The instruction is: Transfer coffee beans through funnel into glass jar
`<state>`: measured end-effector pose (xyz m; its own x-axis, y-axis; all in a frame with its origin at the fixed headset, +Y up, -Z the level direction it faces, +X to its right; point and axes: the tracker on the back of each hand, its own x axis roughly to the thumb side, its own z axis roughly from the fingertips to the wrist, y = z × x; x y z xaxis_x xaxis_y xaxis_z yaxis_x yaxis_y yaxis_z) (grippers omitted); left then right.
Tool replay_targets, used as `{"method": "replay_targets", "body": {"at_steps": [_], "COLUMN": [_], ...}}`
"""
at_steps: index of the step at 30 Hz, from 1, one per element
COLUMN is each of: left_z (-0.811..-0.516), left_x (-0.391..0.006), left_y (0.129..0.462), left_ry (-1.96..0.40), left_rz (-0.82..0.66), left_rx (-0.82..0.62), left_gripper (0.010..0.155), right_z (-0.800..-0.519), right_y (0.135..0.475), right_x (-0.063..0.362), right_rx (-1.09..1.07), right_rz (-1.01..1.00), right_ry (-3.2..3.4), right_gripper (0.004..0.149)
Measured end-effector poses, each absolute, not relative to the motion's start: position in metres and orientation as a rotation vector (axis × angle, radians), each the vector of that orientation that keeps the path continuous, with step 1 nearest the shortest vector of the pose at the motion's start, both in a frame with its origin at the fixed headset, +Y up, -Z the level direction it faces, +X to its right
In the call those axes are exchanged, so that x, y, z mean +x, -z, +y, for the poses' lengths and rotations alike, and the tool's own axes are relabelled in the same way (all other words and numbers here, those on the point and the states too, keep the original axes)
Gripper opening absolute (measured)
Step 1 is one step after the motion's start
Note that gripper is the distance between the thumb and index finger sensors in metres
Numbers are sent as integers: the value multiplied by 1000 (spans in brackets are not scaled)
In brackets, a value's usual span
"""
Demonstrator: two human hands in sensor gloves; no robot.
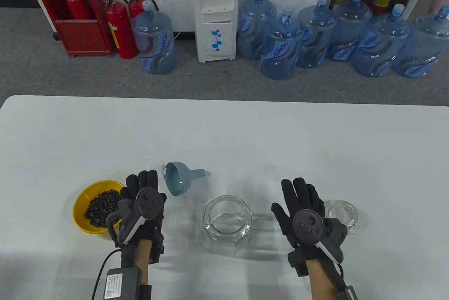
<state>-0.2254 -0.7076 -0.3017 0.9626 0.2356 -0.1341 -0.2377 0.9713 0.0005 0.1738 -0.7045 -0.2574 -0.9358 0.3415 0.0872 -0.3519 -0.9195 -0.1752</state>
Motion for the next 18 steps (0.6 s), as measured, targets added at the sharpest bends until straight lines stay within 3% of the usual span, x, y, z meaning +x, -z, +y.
{"method": "replay_targets", "body": {"at_steps": [9,18], "left_z": [-696,-710], "left_x": [-230,-229], "left_y": [348,395], "left_ry": [-123,-128], "left_rz": [152,227], "left_rx": [-111,-228], "left_gripper": [67,64], "right_z": [-706,-709], "right_y": [260,260], "right_x": [170,163], "right_rx": [116,162], "right_rz": [-236,-216], "right_ry": [-2780,-2815], "right_gripper": [70,70]}}
